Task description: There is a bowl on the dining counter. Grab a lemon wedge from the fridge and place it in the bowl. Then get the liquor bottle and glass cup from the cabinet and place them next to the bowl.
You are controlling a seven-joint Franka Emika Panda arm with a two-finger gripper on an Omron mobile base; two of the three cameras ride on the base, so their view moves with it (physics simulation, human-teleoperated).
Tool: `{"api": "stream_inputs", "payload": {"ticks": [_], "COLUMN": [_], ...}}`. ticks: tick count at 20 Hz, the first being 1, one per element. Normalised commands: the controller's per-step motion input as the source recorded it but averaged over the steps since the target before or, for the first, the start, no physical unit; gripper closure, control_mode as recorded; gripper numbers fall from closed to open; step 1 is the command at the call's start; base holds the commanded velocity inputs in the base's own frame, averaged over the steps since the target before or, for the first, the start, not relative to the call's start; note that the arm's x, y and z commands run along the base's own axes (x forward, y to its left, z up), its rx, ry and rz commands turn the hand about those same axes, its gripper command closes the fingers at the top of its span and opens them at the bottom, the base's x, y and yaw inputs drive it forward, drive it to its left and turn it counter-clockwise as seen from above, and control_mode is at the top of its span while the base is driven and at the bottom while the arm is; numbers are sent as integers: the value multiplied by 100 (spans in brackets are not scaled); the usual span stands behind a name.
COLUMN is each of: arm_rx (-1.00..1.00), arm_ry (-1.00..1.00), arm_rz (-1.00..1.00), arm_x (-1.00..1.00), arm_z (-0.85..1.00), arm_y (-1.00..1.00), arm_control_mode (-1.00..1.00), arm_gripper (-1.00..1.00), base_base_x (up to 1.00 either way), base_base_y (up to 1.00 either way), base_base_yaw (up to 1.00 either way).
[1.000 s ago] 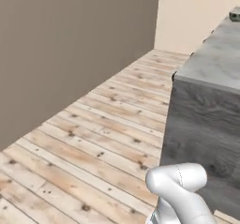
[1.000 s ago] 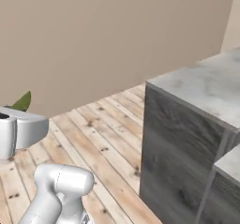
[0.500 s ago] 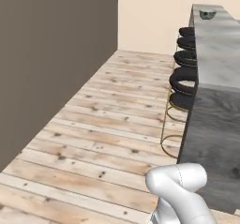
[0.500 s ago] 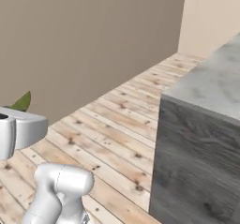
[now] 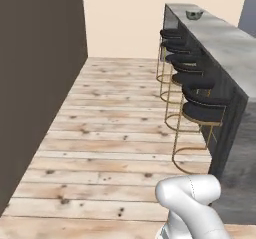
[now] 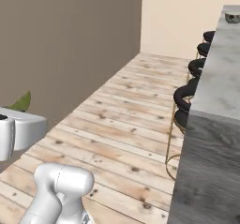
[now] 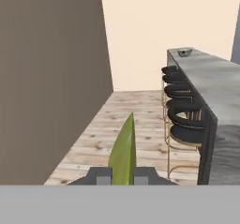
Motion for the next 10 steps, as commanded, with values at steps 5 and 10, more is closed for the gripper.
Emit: {"api": "stream_inputs", "payload": {"ticks": [5,10], "arm_rx": [0,0], "arm_ry": [0,0], "arm_rz": [0,0], "arm_x": [0,0], "arm_z": [0,0], "arm_y": [0,0], "arm_control_mode": [100,100], "arm_gripper": [100,100], "base_base_x": [92,94], "base_base_y": [75,77], "base_base_yaw": [-45,-44]}}
